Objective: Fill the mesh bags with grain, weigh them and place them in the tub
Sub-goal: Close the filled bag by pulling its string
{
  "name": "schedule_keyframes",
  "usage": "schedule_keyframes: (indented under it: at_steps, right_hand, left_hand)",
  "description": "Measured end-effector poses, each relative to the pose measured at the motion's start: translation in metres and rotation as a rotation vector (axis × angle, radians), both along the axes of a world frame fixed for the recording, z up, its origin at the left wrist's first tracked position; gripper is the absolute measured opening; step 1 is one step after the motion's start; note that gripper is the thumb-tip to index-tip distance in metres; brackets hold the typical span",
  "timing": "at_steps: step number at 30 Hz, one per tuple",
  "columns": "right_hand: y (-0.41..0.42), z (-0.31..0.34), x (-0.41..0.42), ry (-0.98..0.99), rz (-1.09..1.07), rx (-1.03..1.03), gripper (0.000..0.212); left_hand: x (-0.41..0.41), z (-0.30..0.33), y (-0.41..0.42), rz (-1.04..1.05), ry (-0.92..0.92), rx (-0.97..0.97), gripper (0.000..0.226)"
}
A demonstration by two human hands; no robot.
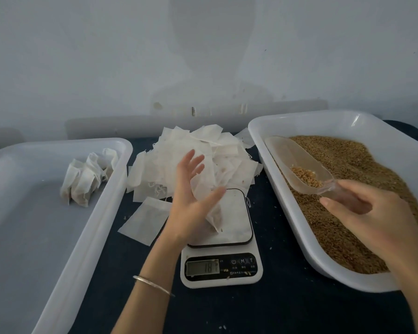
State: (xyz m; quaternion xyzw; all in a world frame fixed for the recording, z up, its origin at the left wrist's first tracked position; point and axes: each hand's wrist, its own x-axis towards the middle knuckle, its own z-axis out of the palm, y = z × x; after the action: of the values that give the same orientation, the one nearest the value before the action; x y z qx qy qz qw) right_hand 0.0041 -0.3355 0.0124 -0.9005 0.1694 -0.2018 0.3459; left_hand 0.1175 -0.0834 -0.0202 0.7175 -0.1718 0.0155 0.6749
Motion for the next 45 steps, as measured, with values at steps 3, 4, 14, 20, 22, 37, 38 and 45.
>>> schedule_keyframes:
  at_steps: [3,4,14,20,22,37,38,45]
  right_hand:
    - [-0.001,0.000,0.000,0.003,0.005,-0.006,0.036]
    - [-0.001,0.000,0.000,0.003,0.003,-0.005,0.036]
    - [-0.001,0.001,-0.001,0.007,-0.001,-0.005,0.037]
    - [0.000,0.001,-0.001,0.003,-0.008,-0.018,0.038]
    - [0.000,0.001,-0.001,0.002,-0.017,-0.009,0.039]
    - [-0.001,-0.002,-0.002,-0.012,0.014,0.027,0.034]
    - [-0.001,-0.002,-0.002,-0.014,0.016,0.028,0.032]
    - [-0.002,-0.003,-0.001,-0.008,0.016,0.017,0.032]
  left_hand:
    - [-0.003,-0.008,-0.010,0.011,-0.034,0.147,0.066]
    - [-0.002,-0.008,-0.012,0.042,-0.049,0.156,0.065]
    - [0.004,-0.010,-0.010,-0.035,-0.133,0.341,0.071]
    - [0.000,0.001,-0.004,-0.105,-0.162,0.235,0.057]
    - [-0.004,0.010,0.001,-0.101,-0.157,0.138,0.050]
    - [0.002,0.030,0.061,0.580,-0.092,-0.353,0.023]
    - [0.002,0.030,0.062,0.587,-0.088,-0.355,0.023]
    - [0.001,0.038,0.054,0.495,-0.061,-0.244,0.023]
